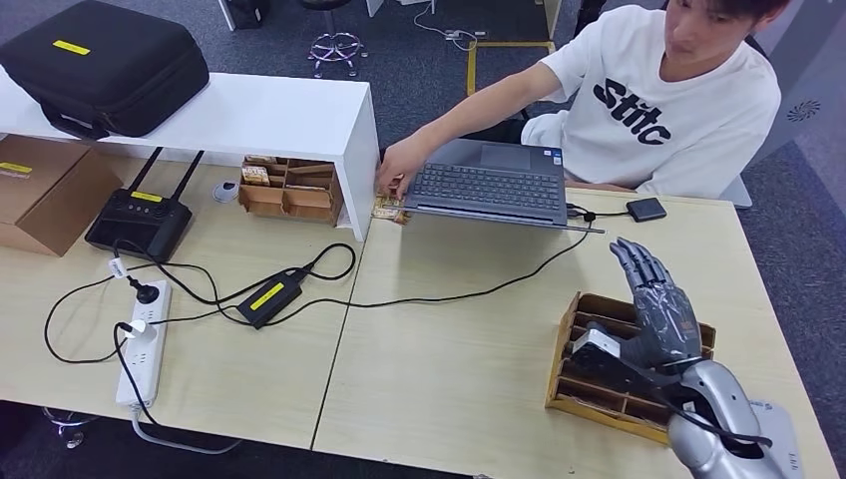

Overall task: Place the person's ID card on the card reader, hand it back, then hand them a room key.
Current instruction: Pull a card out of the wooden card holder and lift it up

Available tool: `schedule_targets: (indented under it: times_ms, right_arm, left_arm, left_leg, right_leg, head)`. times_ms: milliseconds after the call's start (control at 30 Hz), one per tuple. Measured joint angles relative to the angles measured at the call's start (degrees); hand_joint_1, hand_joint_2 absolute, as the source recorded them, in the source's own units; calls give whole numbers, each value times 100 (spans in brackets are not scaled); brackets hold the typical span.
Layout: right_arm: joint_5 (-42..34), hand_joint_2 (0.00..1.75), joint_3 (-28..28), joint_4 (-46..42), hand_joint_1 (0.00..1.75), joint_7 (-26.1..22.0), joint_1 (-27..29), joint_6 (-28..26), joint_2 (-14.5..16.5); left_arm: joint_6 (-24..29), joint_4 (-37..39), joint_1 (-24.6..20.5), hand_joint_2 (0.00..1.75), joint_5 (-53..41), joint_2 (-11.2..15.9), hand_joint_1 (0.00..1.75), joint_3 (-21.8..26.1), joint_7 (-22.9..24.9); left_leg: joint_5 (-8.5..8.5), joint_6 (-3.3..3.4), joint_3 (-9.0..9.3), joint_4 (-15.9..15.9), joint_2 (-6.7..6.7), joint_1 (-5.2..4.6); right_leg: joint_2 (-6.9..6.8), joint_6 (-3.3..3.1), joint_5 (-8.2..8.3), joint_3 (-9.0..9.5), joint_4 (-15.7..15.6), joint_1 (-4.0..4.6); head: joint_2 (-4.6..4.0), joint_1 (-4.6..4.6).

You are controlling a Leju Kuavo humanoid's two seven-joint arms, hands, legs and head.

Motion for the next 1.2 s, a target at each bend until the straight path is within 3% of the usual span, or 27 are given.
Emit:
schedule_targets:
  times_ms: [167,233,367,400,500,667,967,1067,1200]
  right_arm:
    - [-62,175,-190,35,0,-25,84,2,-25]
    - [-74,175,-226,46,16,-45,100,9,-26]
    - [-67,175,-297,75,158,-122,110,73,-26]
    - [-65,175,-310,83,164,-141,110,91,-26]
    - [-45,175,-326,108,162,-179,108,123,-24]
    - [14,175,-327,150,135,-202,106,162,-24]
    - [26,175,-325,216,127,-250,103,207,3]
    - [21,175,-325,225,129,-251,107,201,8]
    - [3,175,-333,225,146,-263,129,192,10]
  left_arm:
    - [1,0,0,175,0,0,0,7,0]
    - [1,0,0,175,0,0,0,9,0]
    - [1,0,0,175,-2,0,0,34,1]
    - [1,0,0,175,-5,0,0,44,1]
    - [1,0,0,175,-17,0,0,60,-1]
    - [1,0,-1,175,-35,0,0,83,-1]
    - [-3,0,-1,175,-70,-2,0,88,-1]
    - [-1,0,-1,175,-70,-2,0,90,-1]
    - [-1,0,-1,175,-71,-2,0,91,-3]
  left_leg:
    - [0,0,0,0,0,0]
    - [0,0,0,0,1,0]
    - [0,0,0,0,0,0]
    - [0,0,0,0,0,0]
    - [0,0,0,0,0,0]
    - [0,0,-1,0,0,0]
    - [0,0,0,0,0,0]
    - [0,0,1,0,1,0]
    - [0,0,1,0,1,0]
  right_leg:
    - [0,0,0,0,0,0]
    - [0,0,0,0,1,0]
    - [0,0,0,0,1,0]
    - [0,0,0,0,1,0]
    - [0,0,0,0,1,0]
    - [0,0,0,0,1,0]
    - [0,0,0,1,1,0]
    - [1,0,0,1,1,0]
    - [1,0,0,1,1,0]
  head:
    - [0,1]
    - [0,1]
    - [0,1]
    - [0,1]
    - [0,1]
    - [0,1]
    - [0,1]
    - [0,1]
    - [0,1]
